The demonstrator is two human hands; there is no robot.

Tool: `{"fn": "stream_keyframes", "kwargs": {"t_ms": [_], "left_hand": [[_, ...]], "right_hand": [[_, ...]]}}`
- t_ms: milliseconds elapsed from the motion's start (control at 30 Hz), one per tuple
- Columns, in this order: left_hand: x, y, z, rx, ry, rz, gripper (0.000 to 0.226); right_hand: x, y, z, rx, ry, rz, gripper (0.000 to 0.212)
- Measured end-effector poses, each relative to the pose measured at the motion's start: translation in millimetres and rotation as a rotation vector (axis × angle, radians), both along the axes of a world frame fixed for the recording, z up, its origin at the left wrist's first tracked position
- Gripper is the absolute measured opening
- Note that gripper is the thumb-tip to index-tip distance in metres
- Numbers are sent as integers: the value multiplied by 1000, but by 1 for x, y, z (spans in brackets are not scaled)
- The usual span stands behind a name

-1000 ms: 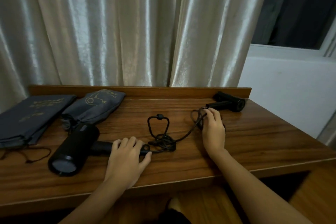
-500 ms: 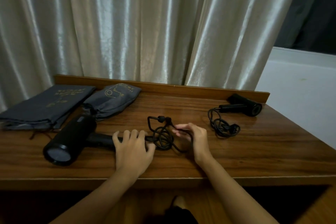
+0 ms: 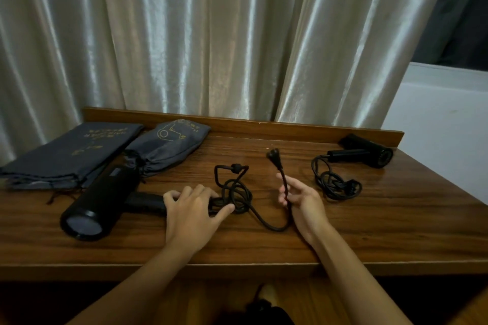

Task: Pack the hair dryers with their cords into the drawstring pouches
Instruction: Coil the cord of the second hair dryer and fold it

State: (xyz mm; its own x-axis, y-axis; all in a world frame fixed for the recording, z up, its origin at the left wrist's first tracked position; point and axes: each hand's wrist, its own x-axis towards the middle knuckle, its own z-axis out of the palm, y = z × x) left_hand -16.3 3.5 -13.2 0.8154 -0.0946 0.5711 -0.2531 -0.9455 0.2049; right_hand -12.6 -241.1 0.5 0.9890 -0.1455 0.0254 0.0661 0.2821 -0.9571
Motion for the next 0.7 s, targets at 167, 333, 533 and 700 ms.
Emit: {"fn": "stream_keyframes", "kwargs": {"t_ms": [167,333,533,700], "left_hand": [[2,1,1,-56,37,1,46],[-2,0,5,-118,39,-9,23],[-1,-1,3,-85,43,-1,34],[1,-1,0,-42,34,30,27]], "right_hand": [[-6,8,-3,-244,-130,-78,43],[-10,13,0,-406,-162,-23,41],[-11,10,-3,-236,-45,-297,24],[-13,6,-1,-106,6,-456,36]]}}
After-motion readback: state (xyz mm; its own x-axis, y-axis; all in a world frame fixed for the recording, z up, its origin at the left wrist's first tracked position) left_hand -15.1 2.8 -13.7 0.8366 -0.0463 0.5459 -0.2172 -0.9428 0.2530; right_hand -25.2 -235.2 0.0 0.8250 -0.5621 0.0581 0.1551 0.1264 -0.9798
